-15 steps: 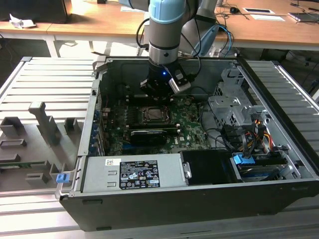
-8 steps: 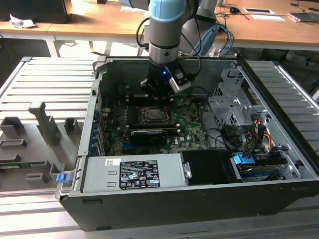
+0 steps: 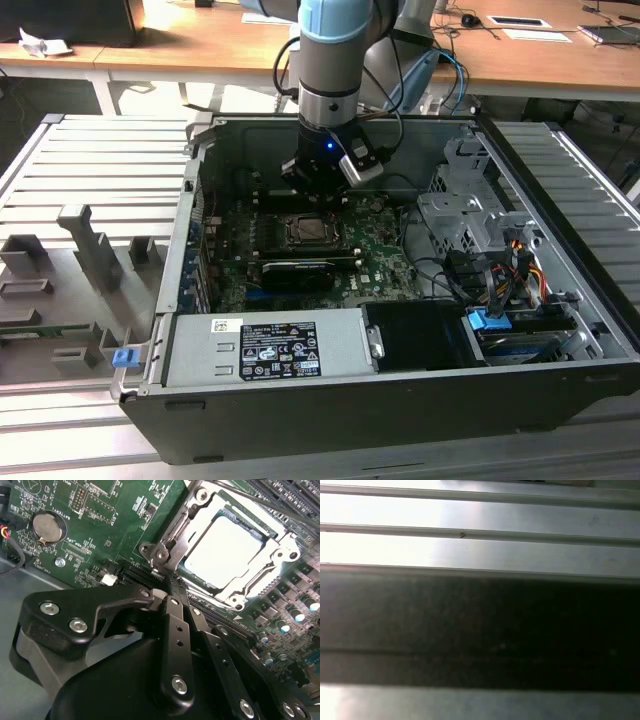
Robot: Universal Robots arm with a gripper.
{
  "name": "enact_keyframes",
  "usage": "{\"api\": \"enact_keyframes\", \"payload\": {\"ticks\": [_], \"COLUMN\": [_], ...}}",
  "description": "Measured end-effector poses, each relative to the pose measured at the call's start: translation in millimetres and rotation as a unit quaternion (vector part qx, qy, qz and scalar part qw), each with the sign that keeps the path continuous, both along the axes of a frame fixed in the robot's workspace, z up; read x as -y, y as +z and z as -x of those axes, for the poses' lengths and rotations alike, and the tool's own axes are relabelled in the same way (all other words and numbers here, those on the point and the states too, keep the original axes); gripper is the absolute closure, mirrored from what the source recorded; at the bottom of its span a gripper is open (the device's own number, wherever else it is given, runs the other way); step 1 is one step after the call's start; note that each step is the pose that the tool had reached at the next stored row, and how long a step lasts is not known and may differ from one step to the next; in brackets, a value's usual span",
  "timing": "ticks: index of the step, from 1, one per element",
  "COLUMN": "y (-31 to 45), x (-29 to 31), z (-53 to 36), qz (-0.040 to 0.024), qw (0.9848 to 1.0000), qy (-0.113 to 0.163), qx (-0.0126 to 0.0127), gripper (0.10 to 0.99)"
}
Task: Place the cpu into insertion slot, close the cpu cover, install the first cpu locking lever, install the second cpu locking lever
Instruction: 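Install the first cpu locking lever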
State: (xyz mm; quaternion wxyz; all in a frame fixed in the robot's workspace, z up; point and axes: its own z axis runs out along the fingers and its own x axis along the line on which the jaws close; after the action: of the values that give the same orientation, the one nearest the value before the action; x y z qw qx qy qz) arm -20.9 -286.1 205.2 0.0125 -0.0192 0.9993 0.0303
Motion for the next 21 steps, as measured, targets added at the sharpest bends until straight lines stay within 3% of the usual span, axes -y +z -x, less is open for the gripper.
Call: {"api": "enact_keyframes", "payload": {"ticks": [9,21], "y": [-2.4,-5.3], "x": [0.1,-0.1], "z": [0.0,-0.1], "qz": [0.0149,0.0096], "qw": [0.9999,1.0000], "qy": [0.000,0.000], "qx": [-0.0002,0.0000], "gripper": [0.980,0.980]}}
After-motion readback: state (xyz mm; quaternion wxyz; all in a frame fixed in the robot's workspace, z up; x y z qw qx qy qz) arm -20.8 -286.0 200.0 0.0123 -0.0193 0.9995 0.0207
